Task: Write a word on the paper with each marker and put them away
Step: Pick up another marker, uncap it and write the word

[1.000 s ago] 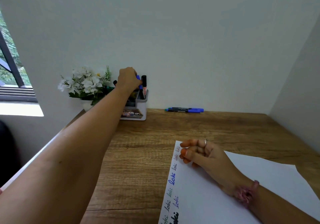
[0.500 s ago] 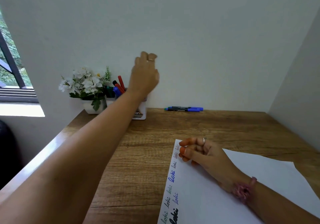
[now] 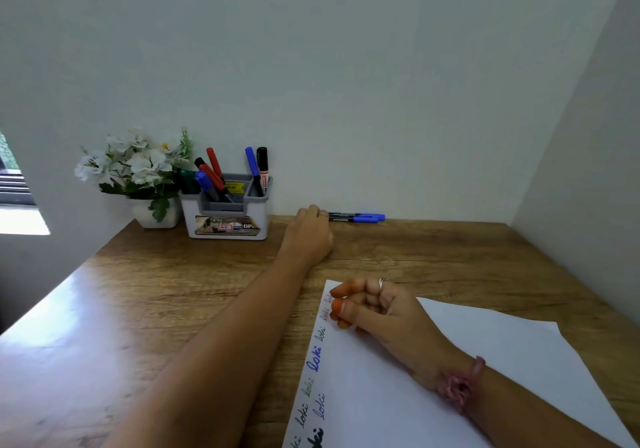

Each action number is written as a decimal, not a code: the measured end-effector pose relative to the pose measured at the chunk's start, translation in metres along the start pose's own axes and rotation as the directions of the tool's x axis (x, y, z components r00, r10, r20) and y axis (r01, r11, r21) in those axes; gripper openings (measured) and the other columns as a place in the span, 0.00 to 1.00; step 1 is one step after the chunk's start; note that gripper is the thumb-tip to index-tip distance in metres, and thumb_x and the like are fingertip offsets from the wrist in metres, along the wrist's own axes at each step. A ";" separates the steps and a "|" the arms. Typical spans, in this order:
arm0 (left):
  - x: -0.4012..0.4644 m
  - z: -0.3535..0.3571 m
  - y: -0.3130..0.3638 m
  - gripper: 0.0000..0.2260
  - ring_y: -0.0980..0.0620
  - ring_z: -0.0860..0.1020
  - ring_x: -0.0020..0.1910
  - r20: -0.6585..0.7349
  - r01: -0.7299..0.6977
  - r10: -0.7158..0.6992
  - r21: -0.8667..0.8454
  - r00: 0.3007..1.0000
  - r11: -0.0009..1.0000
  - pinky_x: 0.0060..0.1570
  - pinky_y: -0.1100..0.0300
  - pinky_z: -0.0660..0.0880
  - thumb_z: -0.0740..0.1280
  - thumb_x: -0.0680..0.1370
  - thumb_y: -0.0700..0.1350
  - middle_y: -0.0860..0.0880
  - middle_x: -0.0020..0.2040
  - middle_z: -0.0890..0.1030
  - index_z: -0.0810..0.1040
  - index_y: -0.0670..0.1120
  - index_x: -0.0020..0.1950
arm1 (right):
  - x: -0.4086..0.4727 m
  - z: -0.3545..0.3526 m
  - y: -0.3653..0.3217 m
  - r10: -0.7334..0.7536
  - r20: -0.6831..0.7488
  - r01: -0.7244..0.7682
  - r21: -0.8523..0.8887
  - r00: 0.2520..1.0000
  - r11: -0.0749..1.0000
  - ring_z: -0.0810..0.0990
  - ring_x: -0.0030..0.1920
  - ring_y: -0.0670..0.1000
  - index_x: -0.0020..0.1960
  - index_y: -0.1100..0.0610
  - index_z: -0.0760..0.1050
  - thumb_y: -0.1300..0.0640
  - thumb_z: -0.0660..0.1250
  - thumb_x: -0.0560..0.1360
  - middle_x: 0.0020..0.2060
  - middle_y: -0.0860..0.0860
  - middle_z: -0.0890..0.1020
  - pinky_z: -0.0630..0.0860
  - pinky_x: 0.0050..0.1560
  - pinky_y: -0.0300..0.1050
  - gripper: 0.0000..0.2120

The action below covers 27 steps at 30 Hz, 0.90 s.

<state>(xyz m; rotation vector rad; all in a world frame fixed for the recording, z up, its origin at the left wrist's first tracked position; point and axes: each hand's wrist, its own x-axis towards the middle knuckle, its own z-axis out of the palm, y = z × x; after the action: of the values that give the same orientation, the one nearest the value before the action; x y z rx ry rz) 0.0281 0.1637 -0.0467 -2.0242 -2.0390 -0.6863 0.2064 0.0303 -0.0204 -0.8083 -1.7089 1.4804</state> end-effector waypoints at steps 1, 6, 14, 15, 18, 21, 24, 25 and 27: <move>0.000 0.001 0.001 0.17 0.44 0.71 0.58 -0.008 -0.016 0.016 0.022 1.000 1.000 0.56 0.53 0.70 0.56 0.78 0.42 0.42 0.60 0.73 0.70 0.39 0.65 | 0.000 0.000 0.000 0.001 0.004 -0.001 -0.003 1.000 1.000 0.81 0.36 0.46 0.48 0.60 0.79 0.63 0.70 0.72 0.33 0.49 0.83 0.75 0.40 0.33 0.05; 0.003 -0.001 0.001 0.21 0.45 0.69 0.62 -0.004 -0.024 0.024 -0.002 1.000 1.000 0.60 0.51 0.69 0.56 0.78 0.44 0.42 0.65 0.70 0.65 0.41 0.70 | 0.000 0.000 0.000 0.001 -0.001 -0.001 -0.019 1.000 1.000 0.81 0.36 0.45 0.48 0.60 0.79 0.63 0.70 0.72 0.34 0.49 0.84 0.74 0.38 0.33 0.05; 0.001 -0.003 0.000 0.18 0.43 0.69 0.59 0.047 0.046 -0.044 -0.037 0.998 0.998 0.58 0.51 0.70 0.56 0.79 0.46 0.40 0.61 0.69 0.70 0.38 0.65 | 0.000 0.000 0.001 0.000 0.002 0.000 -0.021 1.000 1.000 0.81 0.36 0.45 0.48 0.60 0.79 0.63 0.70 0.72 0.34 0.49 0.84 0.75 0.39 0.33 0.05; 0.001 -0.003 0.000 0.18 0.43 0.68 0.59 0.046 0.050 -0.049 -0.019 0.998 0.999 0.57 0.51 0.70 0.56 0.79 0.46 0.40 0.61 0.68 0.70 0.38 0.64 | 0.000 0.000 0.001 0.000 0.002 0.000 -0.021 1.000 1.000 0.81 0.36 0.45 0.48 0.59 0.79 0.63 0.70 0.72 0.34 0.49 0.84 0.75 0.39 0.33 0.05; 0.001 -0.005 0.000 0.18 0.43 0.66 0.59 0.041 0.077 -0.077 0.013 0.996 0.997 0.56 0.52 0.69 0.56 0.79 0.47 0.40 0.60 0.68 0.70 0.39 0.65 | 0.000 0.000 0.002 -0.001 0.003 0.001 -0.020 1.000 1.000 0.81 0.36 0.45 0.47 0.59 0.79 0.64 0.69 0.73 0.34 0.49 0.84 0.74 0.38 0.32 0.04; 0.001 -0.006 0.000 0.18 0.43 0.67 0.59 0.034 0.090 -0.089 -0.025 0.995 0.996 0.57 0.52 0.70 0.58 0.78 0.46 0.41 0.60 0.69 0.68 0.40 0.65 | 0.000 0.000 0.001 -0.003 0.008 0.003 -0.026 1.000 1.000 0.81 0.36 0.45 0.47 0.59 0.79 0.64 0.69 0.73 0.34 0.49 0.84 0.74 0.38 0.32 0.04; 0.000 -0.006 0.000 0.15 0.43 0.70 0.57 0.074 0.111 -0.103 -0.120 0.992 0.987 0.57 0.51 0.70 0.58 0.79 0.44 0.40 0.59 0.72 0.67 0.41 0.64 | 0.000 0.000 0.001 -0.002 0.008 0.002 -0.028 1.000 1.000 0.81 0.36 0.44 0.47 0.59 0.79 0.64 0.68 0.73 0.34 0.49 0.84 0.74 0.37 0.32 0.04; 0.000 -0.006 0.000 0.13 0.43 0.71 0.57 0.087 0.120 -0.107 -0.163 0.990 0.979 0.57 0.51 0.71 0.57 0.79 0.43 0.40 0.58 0.73 0.68 0.41 0.63 | 0.000 0.000 0.001 -0.002 0.010 0.002 -0.030 1.000 1.000 0.81 0.36 0.44 0.47 0.59 0.79 0.64 0.68 0.73 0.33 0.49 0.84 0.74 0.37 0.32 0.04; 0.000 -0.006 0.001 0.12 0.44 0.72 0.58 0.101 0.124 -0.104 -0.225 0.989 0.966 0.57 0.52 0.71 0.58 0.79 0.41 0.40 0.59 0.74 0.69 0.41 0.62 | 0.000 0.000 0.001 -0.003 0.014 0.004 -0.031 1.000 0.999 0.81 0.36 0.44 0.47 0.59 0.79 0.64 0.68 0.73 0.33 0.48 0.84 0.73 0.37 0.31 0.04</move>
<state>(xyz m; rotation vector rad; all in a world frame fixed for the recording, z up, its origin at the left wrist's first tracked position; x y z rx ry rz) 0.0278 0.1607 -0.0415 -2.1059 -2.2334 -0.9103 0.2063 0.0304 -0.0216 -0.8128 -1.7471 1.4634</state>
